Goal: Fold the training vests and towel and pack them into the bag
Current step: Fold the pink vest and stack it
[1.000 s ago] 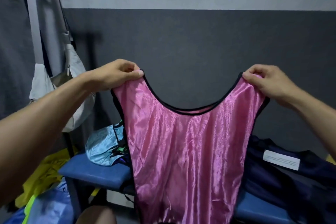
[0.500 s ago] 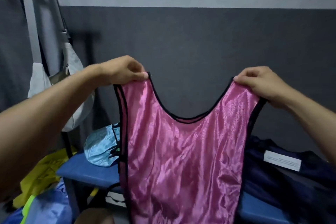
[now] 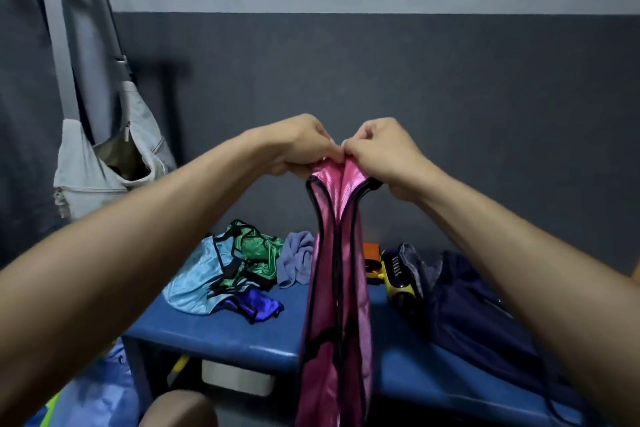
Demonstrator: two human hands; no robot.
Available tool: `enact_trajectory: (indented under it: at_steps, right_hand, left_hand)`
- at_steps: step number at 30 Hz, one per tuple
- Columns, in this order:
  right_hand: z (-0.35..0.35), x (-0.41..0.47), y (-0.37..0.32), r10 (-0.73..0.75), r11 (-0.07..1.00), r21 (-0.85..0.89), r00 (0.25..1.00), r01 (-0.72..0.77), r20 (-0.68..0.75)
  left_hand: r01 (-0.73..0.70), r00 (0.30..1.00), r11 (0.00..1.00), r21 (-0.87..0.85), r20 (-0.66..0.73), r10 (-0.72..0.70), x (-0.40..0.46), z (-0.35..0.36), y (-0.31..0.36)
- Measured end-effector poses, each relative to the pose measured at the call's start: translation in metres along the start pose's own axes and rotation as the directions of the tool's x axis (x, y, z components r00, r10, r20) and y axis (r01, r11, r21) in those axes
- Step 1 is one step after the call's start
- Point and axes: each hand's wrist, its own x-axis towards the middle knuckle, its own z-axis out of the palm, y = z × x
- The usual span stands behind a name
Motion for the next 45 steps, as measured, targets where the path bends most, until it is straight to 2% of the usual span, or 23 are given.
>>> enact_trajectory:
  at_steps: [3,8,11,13,16,19,22,25,28,30,32,34,37,40,41,42,44,45]
  right_hand:
    - [0.002,-0.002,0.000,0.012,1.000,-0.018,1.000,-0.011,0.006]
    - [0.001,-0.005,-0.003,0.042,0.999,-0.012,0.992,-0.041,0.120]
    - [-0.006,-0.011,-0.009,0.051,0.996,0.063,0.963,-0.069,0.264]
    - [-0.013,-0.012,-0.010,0.051,0.991,0.091,0.914,-0.095,0.401]
    - [-0.019,-0.012,-0.007,0.004,0.996,0.070,0.851,-0.048,0.525]
    - [-0.019,-0.010,-0.003,-0.018,0.995,0.092,0.874,-0.031,0.485]
    - [-0.021,-0.006,0.001,0.022,0.989,0.128,0.926,-0.075,0.376]
    - [-0.021,-0.004,0.005,0.019,0.990,0.128,0.955,-0.059,0.296]
    - [-0.020,-0.006,0.008,-0.055,0.996,0.078,0.963,0.036,0.263]
    - [-0.021,-0.010,0.006,-0.150,0.985,-0.044,0.958,0.166,0.243]
    - [-0.022,-0.017,0.002,-0.281,0.913,-0.221,0.922,0.343,0.268]
    - [-0.020,-0.024,-0.001,-0.373,0.821,-0.342,0.883,0.457,0.284]
    - [-0.018,-0.022,0.004,-0.422,0.784,-0.373,0.866,0.496,0.267]
    - [-0.022,-0.018,0.009,-0.420,0.802,-0.333,0.865,0.495,0.274]
    - [-0.026,-0.017,0.009,-0.413,0.814,-0.310,0.865,0.491,0.285]
    - [-0.030,-0.017,0.008,-0.414,0.821,-0.285,0.859,0.496,0.301]
    - [-0.039,-0.014,0.006,-0.418,0.830,-0.235,0.843,0.506,0.338]
    - [-0.045,-0.012,0.005,-0.419,0.834,-0.211,0.835,0.509,0.357]
  left_hand:
    - [0.018,1.000,0.995,-0.098,0.018,-0.016,-0.001,0.003,-0.002]
    - [0.061,0.992,0.954,-0.293,0.122,-0.026,-0.001,0.005,-0.006]
    - [0.088,0.989,0.929,-0.358,0.144,-0.039,0.000,0.003,-0.007]
    - [0.124,0.985,0.905,-0.408,0.161,-0.063,0.001,0.001,-0.009]
    - [0.145,0.985,0.865,-0.480,0.148,-0.083,0.002,0.000,-0.012]
    - [0.133,0.988,0.854,-0.503,0.131,-0.077,0.002,0.003,-0.012]
    - [0.131,0.990,0.849,-0.512,0.119,-0.081,-0.001,0.006,-0.010]
    - [0.122,0.992,0.832,-0.541,0.093,-0.085,-0.002,0.008,-0.008]
    - [0.117,0.993,0.814,-0.568,0.081,-0.086,0.001,0.010,-0.010]
    - [0.104,0.995,0.808,-0.580,0.064,-0.082,0.002,0.012,-0.013]
    - [0.081,0.997,0.804,-0.589,0.036,-0.075,0.004,0.014,-0.015]
    - [0.063,0.998,0.810,-0.583,0.021,-0.063,0.003,0.017,-0.015]
    - [0.070,0.998,0.774,-0.629,0.040,-0.057,0.000,0.017,-0.017]
    - [0.094,0.994,0.709,-0.699,0.100,-0.033,-0.004,0.012,-0.023]
    - [0.082,0.993,0.743,-0.664,0.114,-0.007,-0.006,0.009,-0.026]
    - [0.043,0.993,0.817,-0.575,0.113,0.027,-0.007,0.005,-0.029]
    - [-0.091,0.988,0.940,-0.329,0.091,0.127,-0.009,-0.003,-0.035]
    - [-0.156,0.981,0.959,-0.238,0.074,0.178,-0.009,-0.008,-0.038]
